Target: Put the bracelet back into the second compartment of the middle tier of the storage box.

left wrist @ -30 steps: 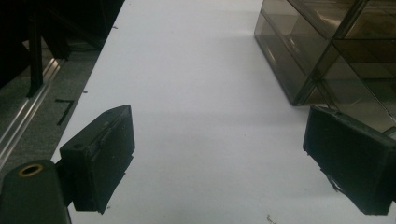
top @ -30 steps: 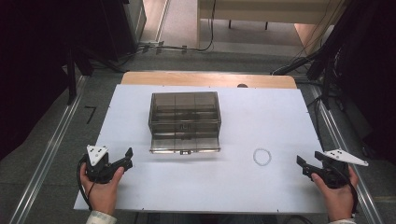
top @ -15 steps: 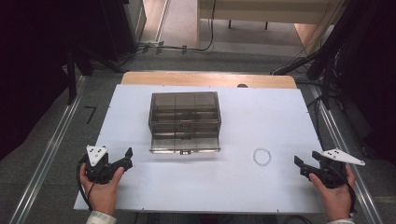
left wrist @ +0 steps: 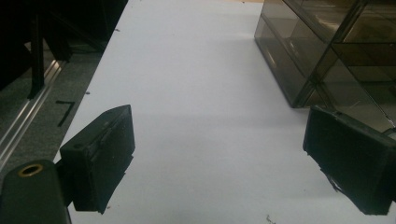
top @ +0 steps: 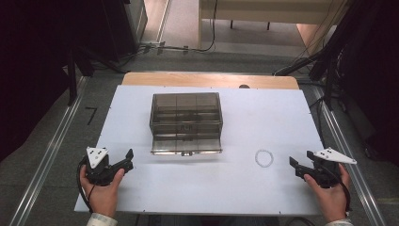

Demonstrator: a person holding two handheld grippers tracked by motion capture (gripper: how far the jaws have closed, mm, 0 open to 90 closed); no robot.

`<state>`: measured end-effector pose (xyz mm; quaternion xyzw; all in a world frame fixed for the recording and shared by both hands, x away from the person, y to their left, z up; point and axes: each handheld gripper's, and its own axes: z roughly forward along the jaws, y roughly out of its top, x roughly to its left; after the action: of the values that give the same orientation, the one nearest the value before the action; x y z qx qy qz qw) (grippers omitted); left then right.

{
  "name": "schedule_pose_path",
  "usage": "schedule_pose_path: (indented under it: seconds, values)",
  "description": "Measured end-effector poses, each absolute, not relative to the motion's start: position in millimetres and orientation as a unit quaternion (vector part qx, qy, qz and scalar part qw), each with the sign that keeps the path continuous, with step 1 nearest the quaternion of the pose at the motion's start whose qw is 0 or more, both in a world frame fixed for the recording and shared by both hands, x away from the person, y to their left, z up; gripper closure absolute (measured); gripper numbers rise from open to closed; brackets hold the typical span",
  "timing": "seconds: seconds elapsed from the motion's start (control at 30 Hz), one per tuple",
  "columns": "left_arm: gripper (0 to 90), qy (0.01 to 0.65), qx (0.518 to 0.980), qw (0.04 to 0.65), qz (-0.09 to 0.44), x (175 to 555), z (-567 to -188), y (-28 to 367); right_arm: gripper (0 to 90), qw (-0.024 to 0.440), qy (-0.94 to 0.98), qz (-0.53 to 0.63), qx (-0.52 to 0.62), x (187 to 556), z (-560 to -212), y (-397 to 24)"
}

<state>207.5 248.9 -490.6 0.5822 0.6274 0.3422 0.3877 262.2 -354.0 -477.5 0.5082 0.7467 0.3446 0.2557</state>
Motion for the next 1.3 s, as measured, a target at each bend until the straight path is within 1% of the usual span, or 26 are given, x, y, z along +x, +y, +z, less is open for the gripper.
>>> schedule_pose_path:
  seconds: [0.4, 0.67, 1.3]
  values:
    - [9.7, 0.627, 0.582, 0.387, 0.342, 207.9, -490.7, 248.0, 26.4, 0.250, 0.757, 0.343, 0.497, 266.4, -479.9, -343.9]
    - [9.7, 0.627, 0.582, 0.387, 0.344, 208.0, -490.8, 248.1, 27.6, 0.237, 0.766, 0.340, 0.492, 272.4, -483.3, -332.2]
    - [9.7, 0.625, 0.585, 0.387, 0.343, 208.1, -490.9, 247.9, 30.1, 0.230, 0.782, 0.333, 0.475, 282.7, -489.3, -311.9]
